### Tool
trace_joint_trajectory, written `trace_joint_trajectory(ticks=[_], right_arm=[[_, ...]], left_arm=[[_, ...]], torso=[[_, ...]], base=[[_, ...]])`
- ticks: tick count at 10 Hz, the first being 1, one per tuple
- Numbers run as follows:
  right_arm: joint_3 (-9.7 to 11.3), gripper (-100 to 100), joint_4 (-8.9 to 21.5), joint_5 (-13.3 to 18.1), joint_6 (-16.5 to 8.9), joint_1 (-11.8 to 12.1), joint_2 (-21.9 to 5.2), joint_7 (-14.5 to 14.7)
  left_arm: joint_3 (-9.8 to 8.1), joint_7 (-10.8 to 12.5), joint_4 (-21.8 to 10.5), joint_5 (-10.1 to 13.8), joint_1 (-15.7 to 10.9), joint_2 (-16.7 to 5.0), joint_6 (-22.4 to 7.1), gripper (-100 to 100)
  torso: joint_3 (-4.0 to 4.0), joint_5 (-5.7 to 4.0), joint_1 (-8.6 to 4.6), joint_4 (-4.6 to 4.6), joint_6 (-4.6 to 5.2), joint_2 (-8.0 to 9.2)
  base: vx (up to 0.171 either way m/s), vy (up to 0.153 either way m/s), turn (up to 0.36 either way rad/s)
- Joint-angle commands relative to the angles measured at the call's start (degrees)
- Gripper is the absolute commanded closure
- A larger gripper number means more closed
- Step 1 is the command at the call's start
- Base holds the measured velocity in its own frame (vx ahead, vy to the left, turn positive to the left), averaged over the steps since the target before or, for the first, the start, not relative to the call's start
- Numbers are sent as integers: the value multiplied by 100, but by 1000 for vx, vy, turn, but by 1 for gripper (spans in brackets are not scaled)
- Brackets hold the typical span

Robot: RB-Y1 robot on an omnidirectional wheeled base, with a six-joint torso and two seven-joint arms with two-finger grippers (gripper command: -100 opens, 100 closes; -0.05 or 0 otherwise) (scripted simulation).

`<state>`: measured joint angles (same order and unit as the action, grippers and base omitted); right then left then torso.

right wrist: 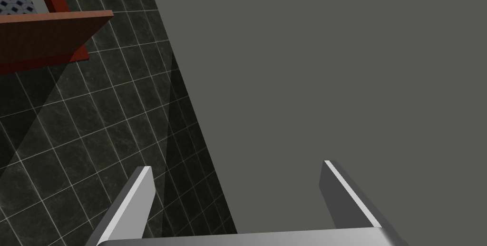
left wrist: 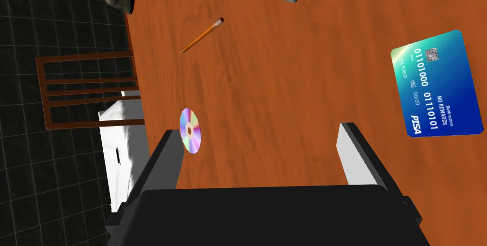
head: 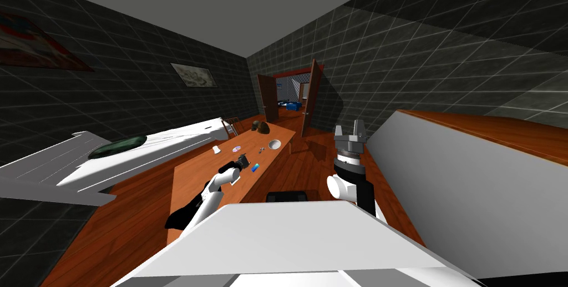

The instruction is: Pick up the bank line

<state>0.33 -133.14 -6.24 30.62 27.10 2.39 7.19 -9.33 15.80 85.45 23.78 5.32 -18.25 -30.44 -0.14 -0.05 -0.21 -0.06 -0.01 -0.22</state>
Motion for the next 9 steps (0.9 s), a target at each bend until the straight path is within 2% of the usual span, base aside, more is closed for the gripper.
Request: trace_joint_trajectory(ticks=[1,2,3,6,7,8,9], right_arm=[[0,0,0,0,0,0,0,0],[0,0,0,0,0,0,0,0],[0,0,0,0,0,0,0,0],[0,0,0,0,0,0,0,0],[0,0,0,0,0,0,0,0],[0,0,0,0,0,0,0,0],[0,0,0,0,0,0,0,0]], left_arm=[[-15,59,-167,62,-25,-35,-189,-100],[-61,171,-375,150,-157,-99,-414,-100],[-61,171,-451,150,-157,-99,-485,-100],[-149,387,-910,319,-415,-230,-992,-100],[-149,387,-1015,319,-415,-230,-1059,-100],[-191,491,-1180,400,-540,-296,-1290,-100],[-191,491,-1291,400,-540,-296,-1334,-100]], torso=[[0,0,0,0,0,0],[2,0,5,0,-2,4],[1,1,7,0,0,1],[4,2,10,1,-2,8],[2,1,7,1,-1,4],[3,1,8,0,-2,6],[3,1,9,1,-1,5]], base=[[55,-38,-24],[61,-31,-47],[44,-26,-24],[52,-27,-34],[51,-29,-25],[53,-25,-46],[44,-22,-24]])
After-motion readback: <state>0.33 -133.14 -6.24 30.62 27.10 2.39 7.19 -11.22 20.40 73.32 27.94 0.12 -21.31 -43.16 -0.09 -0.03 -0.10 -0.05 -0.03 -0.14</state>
